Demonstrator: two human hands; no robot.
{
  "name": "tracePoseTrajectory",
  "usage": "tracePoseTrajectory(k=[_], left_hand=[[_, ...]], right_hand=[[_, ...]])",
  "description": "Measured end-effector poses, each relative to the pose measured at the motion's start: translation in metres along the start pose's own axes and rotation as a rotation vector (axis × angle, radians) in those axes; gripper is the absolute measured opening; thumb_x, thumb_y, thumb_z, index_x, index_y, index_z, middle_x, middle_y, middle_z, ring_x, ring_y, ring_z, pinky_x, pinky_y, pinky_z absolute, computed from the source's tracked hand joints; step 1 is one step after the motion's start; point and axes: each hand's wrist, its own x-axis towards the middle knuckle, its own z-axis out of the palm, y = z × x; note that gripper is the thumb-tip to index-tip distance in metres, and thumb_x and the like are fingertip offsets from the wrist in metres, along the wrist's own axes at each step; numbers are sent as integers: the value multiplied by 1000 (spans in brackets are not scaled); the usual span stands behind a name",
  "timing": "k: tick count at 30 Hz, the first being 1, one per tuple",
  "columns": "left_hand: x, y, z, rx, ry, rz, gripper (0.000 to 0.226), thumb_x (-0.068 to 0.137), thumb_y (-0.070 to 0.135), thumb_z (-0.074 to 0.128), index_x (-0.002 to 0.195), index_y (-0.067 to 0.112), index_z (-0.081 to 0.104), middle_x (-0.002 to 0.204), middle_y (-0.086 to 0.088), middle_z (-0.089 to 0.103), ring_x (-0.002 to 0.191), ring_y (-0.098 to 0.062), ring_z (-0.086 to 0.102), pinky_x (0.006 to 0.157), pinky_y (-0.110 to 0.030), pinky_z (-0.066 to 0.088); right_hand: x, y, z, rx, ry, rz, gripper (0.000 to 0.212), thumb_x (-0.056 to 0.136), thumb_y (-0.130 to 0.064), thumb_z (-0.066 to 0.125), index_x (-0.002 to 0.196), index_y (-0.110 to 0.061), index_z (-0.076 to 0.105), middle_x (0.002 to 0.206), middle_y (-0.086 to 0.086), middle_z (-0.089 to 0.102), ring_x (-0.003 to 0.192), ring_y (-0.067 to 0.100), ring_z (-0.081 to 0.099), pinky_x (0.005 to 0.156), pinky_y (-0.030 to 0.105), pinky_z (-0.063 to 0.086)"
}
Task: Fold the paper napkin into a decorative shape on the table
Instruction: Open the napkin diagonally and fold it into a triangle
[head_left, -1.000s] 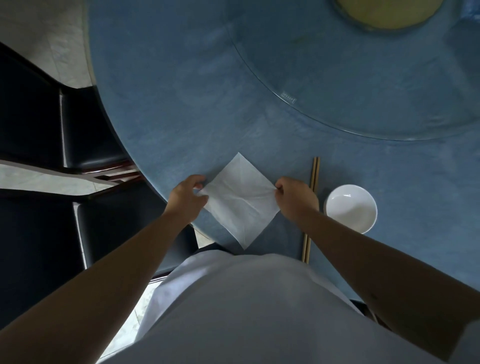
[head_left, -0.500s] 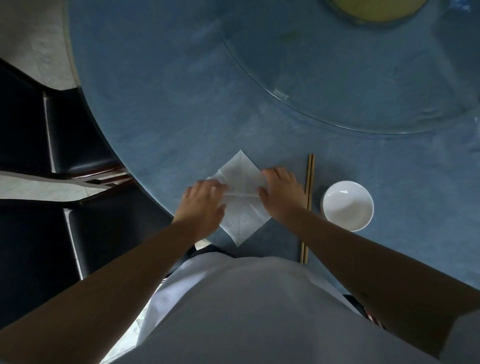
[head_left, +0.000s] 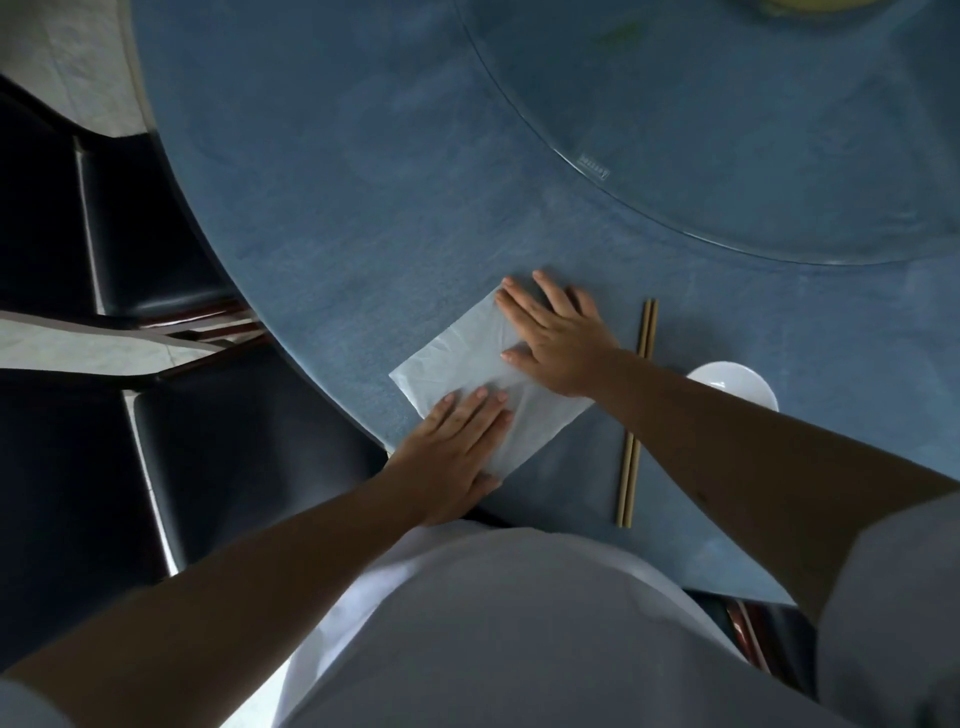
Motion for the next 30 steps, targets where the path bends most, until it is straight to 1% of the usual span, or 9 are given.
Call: tracePoseTrajectory(k=[3, 6, 9, 12, 14, 17, 22, 27, 30], left_hand=[[0, 3, -1, -18, 10, -17, 83, 91, 63, 30, 153, 10, 13, 162, -12, 6, 149, -30, 2, 118, -52, 11], [8, 1, -11, -77, 106, -81, 84, 84, 63, 41, 150, 12, 25, 160, -12, 20, 145, -32, 20, 114, -54, 21], [30, -12, -30, -236, 250, -344, 76, 80, 48, 54, 143, 12, 35, 150, -11, 38, 134, -33, 37, 102, -52, 32], [57, -36, -47, -329, 293, -625, 61, 84, 42, 58, 136, 15, 40, 141, -6, 43, 125, -30, 38, 97, -50, 34], [69, -54, -54, -350, 281, -703, 48, 86, 41, 57, 126, 17, 48, 134, -6, 47, 121, -31, 41, 96, -49, 35], [77, -71, -59, -359, 279, -665, 38, 87, 40, 59, 118, 18, 56, 126, -8, 51, 118, -33, 45, 96, -49, 38], [88, -80, -62, -423, 260, -540, 40, 87, 35, 63, 123, 18, 55, 126, -8, 52, 118, -31, 45, 97, -47, 38], [100, -79, -65, -394, 242, -490, 43, 83, 35, 67, 122, 21, 56, 126, -7, 50, 117, -31, 44, 95, -46, 36], [101, -81, -65, -410, 229, -473, 43, 84, 36, 66, 122, 21, 56, 127, -6, 48, 118, -30, 42, 96, -45, 35]], right_hand=[[2, -2, -4, 69, 13, 39, 76, 90, -61, 32, 152, -20, 14, 161, -2, 8, 146, 25, 7, 110, 49, 20], [4, -5, -10, 303, 114, 189, 73, 86, -52, 52, 146, -17, 30, 158, 4, 20, 139, 28, 22, 106, 48, 22], [3, -8, -12, 410, 267, 372, 45, 82, -39, 61, 121, -16, 56, 135, 6, 48, 122, 32, 39, 99, 45, 31], [7, -13, -14, 497, 252, 531, 21, 81, -32, 59, 98, -20, 64, 116, 2, 54, 112, 28, 42, 89, 40, 36], [10, -17, -16, 534, 233, 591, 12, 82, -25, 54, 85, -22, 65, 109, -1, 54, 108, 26, 42, 85, 37, 37], [14, -20, -16, 520, 235, 589, 19, 85, -18, 47, 76, -19, 64, 103, -1, 55, 103, 24, 43, 83, 36, 38], [11, -19, -15, 546, 243, 552, 20, 89, -17, 44, 80, -17, 62, 100, 2, 57, 100, 24, 46, 82, 36, 40], [9, -15, -13, 501, 252, 530, 12, 86, -27, 57, 91, -18, 64, 106, 1, 56, 105, 24, 45, 85, 36, 39], [11, -17, -12, 410, 236, 472, 15, 89, -26, 55, 89, -16, 66, 106, 1, 57, 103, 25, 47, 83, 37, 39]])
